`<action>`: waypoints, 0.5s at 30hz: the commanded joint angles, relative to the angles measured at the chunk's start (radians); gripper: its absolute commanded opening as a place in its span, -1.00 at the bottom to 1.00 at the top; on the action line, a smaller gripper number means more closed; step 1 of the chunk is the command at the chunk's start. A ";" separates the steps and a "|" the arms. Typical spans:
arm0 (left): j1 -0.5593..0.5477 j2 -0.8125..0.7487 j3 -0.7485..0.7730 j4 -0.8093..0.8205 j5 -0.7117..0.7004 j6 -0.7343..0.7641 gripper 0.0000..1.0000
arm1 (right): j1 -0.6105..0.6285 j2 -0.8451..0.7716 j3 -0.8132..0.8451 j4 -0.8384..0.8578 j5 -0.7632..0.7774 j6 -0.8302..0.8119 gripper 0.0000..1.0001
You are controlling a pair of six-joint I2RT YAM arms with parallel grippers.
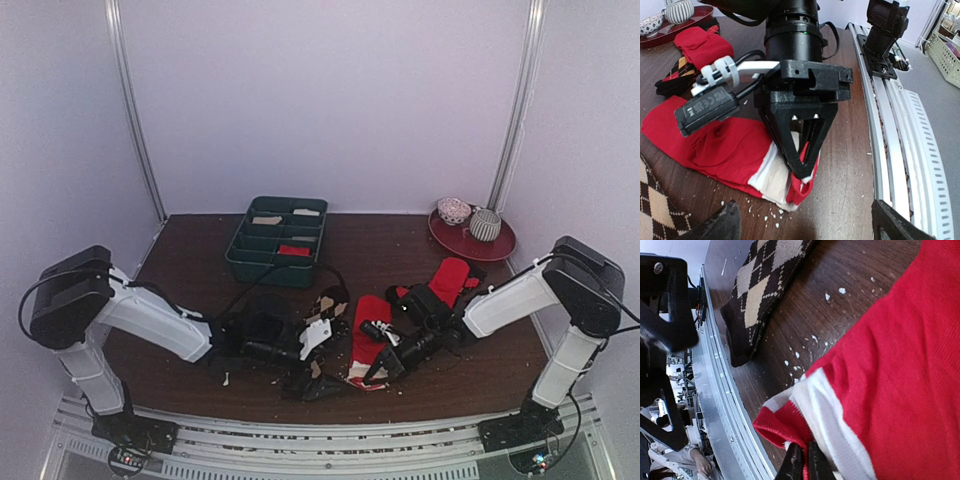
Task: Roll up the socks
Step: Pick up the sock from the center of the board, then roll the sock at the center of the board.
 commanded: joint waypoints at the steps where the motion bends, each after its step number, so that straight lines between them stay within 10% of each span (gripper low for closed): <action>1: -0.016 0.091 0.070 0.064 0.059 0.032 0.72 | -0.012 0.031 0.018 -0.079 -0.031 -0.006 -0.90; 15: -0.035 0.258 0.155 0.083 0.091 0.018 0.13 | -0.030 0.030 0.005 -0.070 -0.036 -0.005 -0.91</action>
